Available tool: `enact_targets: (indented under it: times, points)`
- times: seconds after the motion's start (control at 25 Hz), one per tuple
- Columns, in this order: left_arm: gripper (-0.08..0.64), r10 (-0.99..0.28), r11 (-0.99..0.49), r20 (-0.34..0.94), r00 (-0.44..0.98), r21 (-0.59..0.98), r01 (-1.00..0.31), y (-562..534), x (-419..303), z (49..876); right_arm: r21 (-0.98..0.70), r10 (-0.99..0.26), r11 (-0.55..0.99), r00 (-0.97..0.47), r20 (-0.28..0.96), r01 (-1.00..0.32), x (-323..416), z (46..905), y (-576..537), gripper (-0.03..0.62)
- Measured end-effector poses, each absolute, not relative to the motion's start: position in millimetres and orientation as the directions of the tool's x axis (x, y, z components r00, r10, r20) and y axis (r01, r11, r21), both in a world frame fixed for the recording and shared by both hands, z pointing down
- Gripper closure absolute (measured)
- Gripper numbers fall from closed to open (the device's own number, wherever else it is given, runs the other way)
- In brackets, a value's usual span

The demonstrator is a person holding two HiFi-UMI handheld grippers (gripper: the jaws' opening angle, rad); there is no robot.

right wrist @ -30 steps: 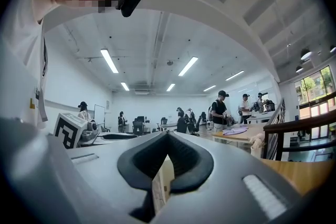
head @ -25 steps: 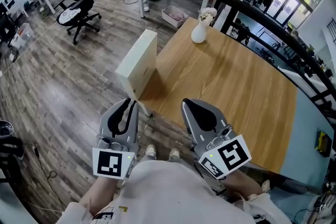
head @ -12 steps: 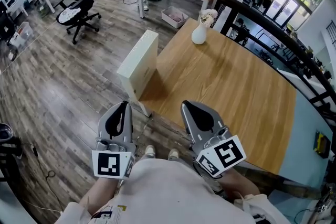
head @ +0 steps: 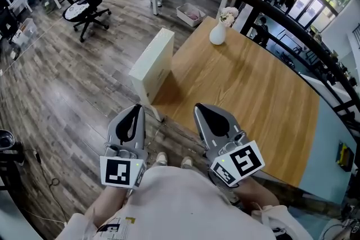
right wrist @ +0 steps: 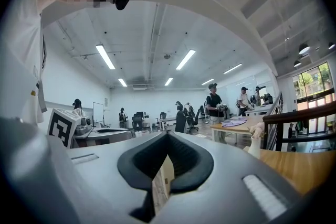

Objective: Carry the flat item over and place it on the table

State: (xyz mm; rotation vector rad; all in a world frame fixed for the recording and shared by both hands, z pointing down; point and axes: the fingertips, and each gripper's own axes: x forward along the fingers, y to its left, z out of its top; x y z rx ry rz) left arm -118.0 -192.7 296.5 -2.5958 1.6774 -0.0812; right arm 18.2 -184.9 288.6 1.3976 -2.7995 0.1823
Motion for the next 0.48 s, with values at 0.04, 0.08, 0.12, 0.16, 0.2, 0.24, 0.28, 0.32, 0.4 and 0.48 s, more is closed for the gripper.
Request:
enact_targets:
  times: [0.04, 0.08, 0.12, 0.16, 0.2, 0.24, 0.28, 0.32, 0.4, 0.48]
  points:
    - [0.558, -0.911, -0.413, 0.018, 0.412, -0.071, -0.908, -194, -117, 297, -0.102, -0.795, 0.597, -0.604, 0.059, -0.796, 18, 289, -186, 0.592]
    - [0.558, -0.910, -0.414, 0.018, 0.414, -0.071, -0.907, -196, -116, 297, -0.103, -0.793, 0.599, -0.606, 0.061, -0.794, 18, 289, -188, 0.592]
    - [0.558, -0.910, -0.415, 0.019, 0.415, -0.071, -0.907, -198, -115, 296, -0.104, -0.792, 0.600, -0.607, 0.062, -0.793, 18, 289, -190, 0.592]
    - [0.558, -0.909, -0.416, 0.019, 0.416, -0.070, -0.907, -200, -115, 296, -0.103, -0.791, 0.602, -0.609, 0.064, -0.792, 18, 289, -191, 0.592]
    - [0.558, -0.909, -0.416, 0.018, 0.416, -0.069, -0.907, -202, -115, 295, -0.102, -0.789, 0.604, -0.611, 0.066, -0.791, 17, 290, -193, 0.592]
    - [0.558, -0.909, -0.417, 0.018, 0.417, -0.069, -0.906, -203, -115, 295, -0.099, -0.787, 0.606, -0.613, 0.068, -0.789, 17, 290, -194, 0.592]
    - [0.558, -0.909, -0.417, 0.018, 0.417, -0.070, -0.906, -203, -114, 294, -0.096, -0.787, 0.607, -0.613, 0.070, -0.789, 17, 290, -196, 0.592]
    - [0.558, -0.908, -0.418, 0.019, 0.418, -0.071, -0.906, -204, -114, 294, -0.093, -0.787, 0.606, -0.612, 0.071, -0.790, 19, 290, -197, 0.592]
    - [0.558, -0.908, -0.420, 0.021, 0.419, -0.072, -0.905, -202, -112, 294, -0.087, -0.791, 0.602, -0.608, 0.072, -0.794, 23, 289, -198, 0.592]
    - [0.558, -0.908, -0.420, 0.025, 0.419, -0.072, -0.905, -200, -111, 295, -0.084, -0.795, 0.597, -0.603, 0.071, -0.798, 26, 288, -198, 0.592]
